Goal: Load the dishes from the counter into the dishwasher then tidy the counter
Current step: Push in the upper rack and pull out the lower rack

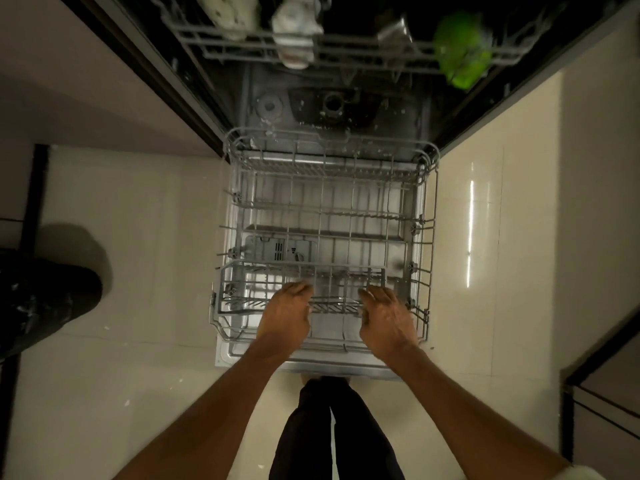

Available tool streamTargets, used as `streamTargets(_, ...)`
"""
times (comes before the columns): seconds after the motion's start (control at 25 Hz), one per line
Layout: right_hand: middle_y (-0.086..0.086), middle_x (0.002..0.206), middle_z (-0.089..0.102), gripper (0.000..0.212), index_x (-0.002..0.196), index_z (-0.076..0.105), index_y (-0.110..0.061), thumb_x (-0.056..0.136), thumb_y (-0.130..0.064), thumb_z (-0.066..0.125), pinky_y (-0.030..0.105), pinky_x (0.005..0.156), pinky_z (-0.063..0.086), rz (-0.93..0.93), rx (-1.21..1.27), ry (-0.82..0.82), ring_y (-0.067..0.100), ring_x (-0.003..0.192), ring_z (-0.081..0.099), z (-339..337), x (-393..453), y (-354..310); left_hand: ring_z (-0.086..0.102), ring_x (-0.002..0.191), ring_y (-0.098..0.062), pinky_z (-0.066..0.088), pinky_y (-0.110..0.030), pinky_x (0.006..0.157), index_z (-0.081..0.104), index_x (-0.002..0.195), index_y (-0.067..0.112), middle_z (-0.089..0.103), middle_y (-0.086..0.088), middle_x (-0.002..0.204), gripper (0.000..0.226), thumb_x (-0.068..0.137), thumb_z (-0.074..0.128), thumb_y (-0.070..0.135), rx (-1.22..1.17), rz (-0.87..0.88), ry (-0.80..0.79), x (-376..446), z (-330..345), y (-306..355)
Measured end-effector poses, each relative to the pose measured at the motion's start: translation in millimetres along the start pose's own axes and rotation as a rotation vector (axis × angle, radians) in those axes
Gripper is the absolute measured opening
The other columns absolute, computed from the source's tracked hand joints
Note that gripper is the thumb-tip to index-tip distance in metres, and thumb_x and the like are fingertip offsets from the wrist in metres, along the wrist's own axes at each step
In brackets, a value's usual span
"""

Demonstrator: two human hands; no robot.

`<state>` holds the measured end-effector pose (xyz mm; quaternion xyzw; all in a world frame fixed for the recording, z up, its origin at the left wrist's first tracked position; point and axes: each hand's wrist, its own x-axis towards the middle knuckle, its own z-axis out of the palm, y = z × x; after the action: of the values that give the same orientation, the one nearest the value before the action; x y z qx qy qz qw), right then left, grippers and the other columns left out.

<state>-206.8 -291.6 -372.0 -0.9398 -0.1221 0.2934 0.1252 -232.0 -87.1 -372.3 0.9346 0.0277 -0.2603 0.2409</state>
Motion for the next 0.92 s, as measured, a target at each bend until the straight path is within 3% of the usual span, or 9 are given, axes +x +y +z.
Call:
streamTargets(0.2,0.008,0.155,0.042,0.057,0.148,0.045,-0.01,0.092,-0.013,0.054,0.039,0.116,0.033,-0.079,-0.012,-0.002,0.027,0.143,0.037,-48,-28,-91,0.045,0.138,-0.029,0.033,-0.033,0.116,0.052,0.14,0.006,0.047,-0.014,0.149,0.061,0.081,0.066,-0.004,-0.025,-0.003,0.09,-53,-60,4)
streamTargets(0.36,0.007,0.168,0.01,0.065,0.16,0.014,-0.011,0.102,-0.022,0.042,0.039,0.124,0.008,-0.142,-0.071,-0.035,0.023,0.154,0.009,-73,-50,-163,0.02,0.15,-0.028,0.012,-0.032,0.123,0.027,0.153,0.003,0.026,-0.015,0.161,0.068,0.091,0.054,0.007,-0.01,-0.013,0.087,-97,-99,-12)
streamTargets(0.48,0.009,0.168,-0.004,0.07,0.16,0.001,-0.01,0.104,-0.026,0.04,0.039,0.124,0.0,-0.205,-0.15,-0.023,0.023,0.155,-0.003,-89,-76,-233,0.003,0.153,-0.026,0.002,-0.033,0.124,0.008,0.156,0.004,0.008,-0.013,0.165,0.072,0.097,0.046,0.016,0.03,-0.053,0.109,-140,-138,-42)
streamTargets(0.68,0.01,0.167,-0.01,0.068,0.159,-0.003,-0.007,0.105,-0.026,0.034,0.034,0.119,-0.01,-0.26,-0.176,0.079,0.023,0.155,-0.01,-96,-109,-359,-0.008,0.153,-0.024,0.0,-0.037,0.125,-0.005,0.156,0.006,-0.006,-0.012,0.165,0.075,0.099,0.04,0.021,0.093,-0.058,0.194,-219,-220,-110)
streamTargets(0.92,0.009,0.164,-0.004,0.069,0.159,0.01,-0.006,0.103,-0.031,0.041,0.031,0.116,-0.011,-0.417,-0.121,0.231,0.024,0.155,0.003,-96,-140,-528,-0.009,0.153,-0.024,0.002,-0.039,0.125,-0.002,0.157,0.006,-0.006,-0.013,0.165,0.072,0.099,0.037,0.024,0.108,-0.109,0.352,-318,-336,-203)
